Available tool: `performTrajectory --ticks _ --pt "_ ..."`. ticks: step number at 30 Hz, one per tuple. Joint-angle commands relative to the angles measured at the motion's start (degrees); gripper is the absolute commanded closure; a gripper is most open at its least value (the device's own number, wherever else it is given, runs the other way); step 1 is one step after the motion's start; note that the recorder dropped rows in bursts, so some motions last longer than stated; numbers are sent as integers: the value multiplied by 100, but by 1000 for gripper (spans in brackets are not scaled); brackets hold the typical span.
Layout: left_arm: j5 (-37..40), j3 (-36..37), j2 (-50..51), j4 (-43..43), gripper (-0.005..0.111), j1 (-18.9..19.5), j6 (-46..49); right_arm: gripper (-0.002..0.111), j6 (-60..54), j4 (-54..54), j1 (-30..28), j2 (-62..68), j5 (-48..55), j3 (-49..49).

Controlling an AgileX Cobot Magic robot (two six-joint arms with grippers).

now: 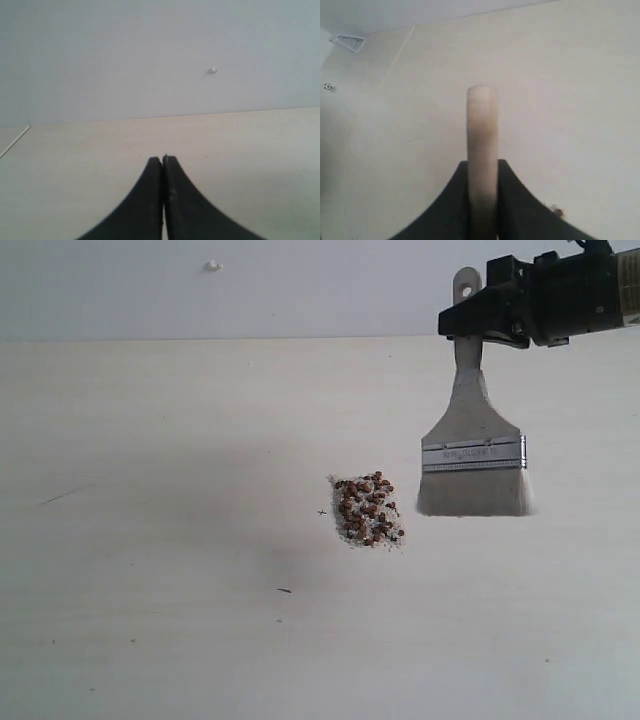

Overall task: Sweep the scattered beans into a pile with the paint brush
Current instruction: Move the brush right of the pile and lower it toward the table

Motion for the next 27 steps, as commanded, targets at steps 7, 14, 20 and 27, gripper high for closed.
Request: performTrajectory --ticks 7,14,20,27 --pt "0 12 -23 -17 107 10 5 108 323 117 -45 -246 -736 109" --pt "0 12 -23 -17 107 10 5 108 59 117 -176 73 -957 308" --pt "0 12 -23 -17 107 10 5 108 -178 117 -657 329 -1480 399" --pt "0 12 -23 -17 107 10 5 108 -377 117 -1314 337 -1548 413"
